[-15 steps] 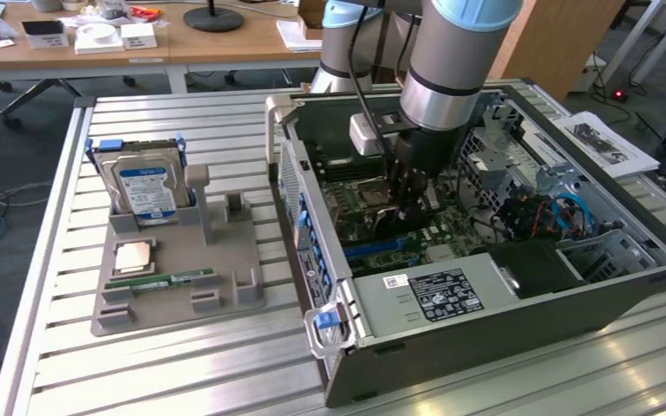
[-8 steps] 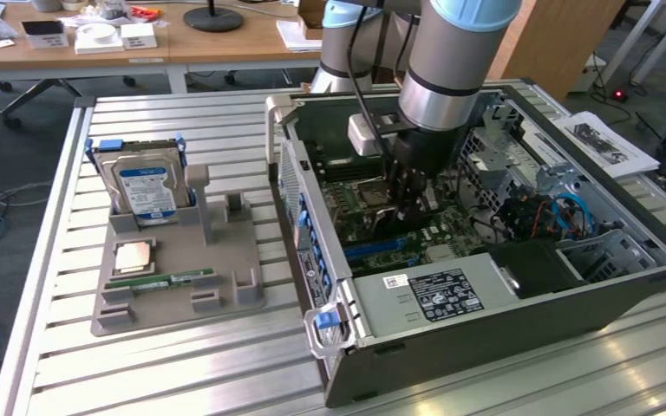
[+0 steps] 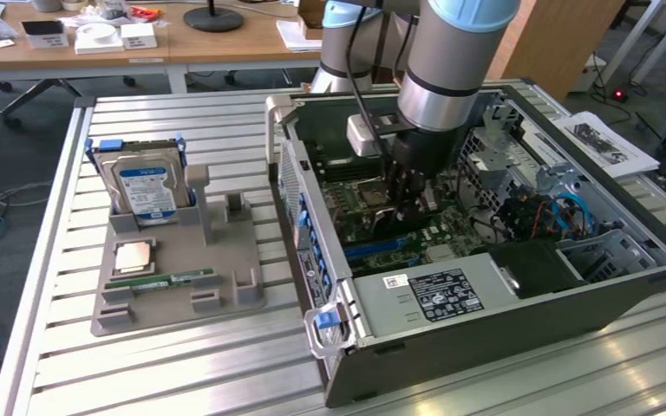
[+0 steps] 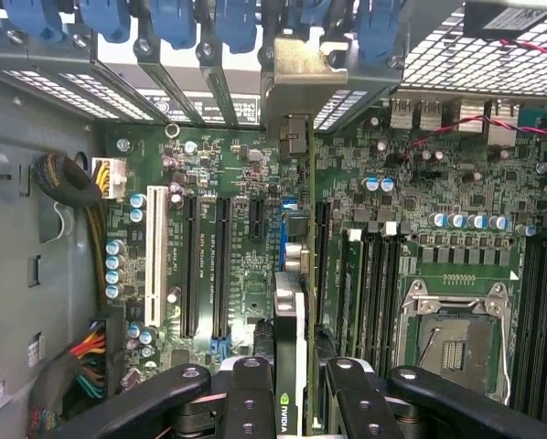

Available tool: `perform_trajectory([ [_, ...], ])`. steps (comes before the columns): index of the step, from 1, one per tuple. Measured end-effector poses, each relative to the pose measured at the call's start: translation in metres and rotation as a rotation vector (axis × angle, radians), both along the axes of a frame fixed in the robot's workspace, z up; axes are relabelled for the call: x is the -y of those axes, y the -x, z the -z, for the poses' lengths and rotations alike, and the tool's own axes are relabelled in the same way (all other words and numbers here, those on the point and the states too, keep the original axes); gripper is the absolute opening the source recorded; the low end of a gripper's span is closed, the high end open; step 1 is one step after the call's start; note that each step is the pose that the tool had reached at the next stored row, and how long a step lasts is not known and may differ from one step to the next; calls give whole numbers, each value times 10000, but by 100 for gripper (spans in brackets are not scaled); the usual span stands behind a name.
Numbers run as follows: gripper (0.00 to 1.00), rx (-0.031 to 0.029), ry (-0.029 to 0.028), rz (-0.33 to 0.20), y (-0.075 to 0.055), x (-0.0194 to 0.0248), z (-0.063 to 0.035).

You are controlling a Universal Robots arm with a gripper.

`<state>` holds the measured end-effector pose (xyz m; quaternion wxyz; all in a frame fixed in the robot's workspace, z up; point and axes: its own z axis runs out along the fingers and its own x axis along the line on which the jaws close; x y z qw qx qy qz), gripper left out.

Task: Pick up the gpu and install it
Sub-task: 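Insert the gpu into the slot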

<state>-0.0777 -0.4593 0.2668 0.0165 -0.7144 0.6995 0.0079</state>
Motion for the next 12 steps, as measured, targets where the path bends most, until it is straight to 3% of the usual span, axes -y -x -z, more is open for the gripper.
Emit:
perform_trajectory([
  [12, 27, 0, 1, 96, 17, 4, 2],
])
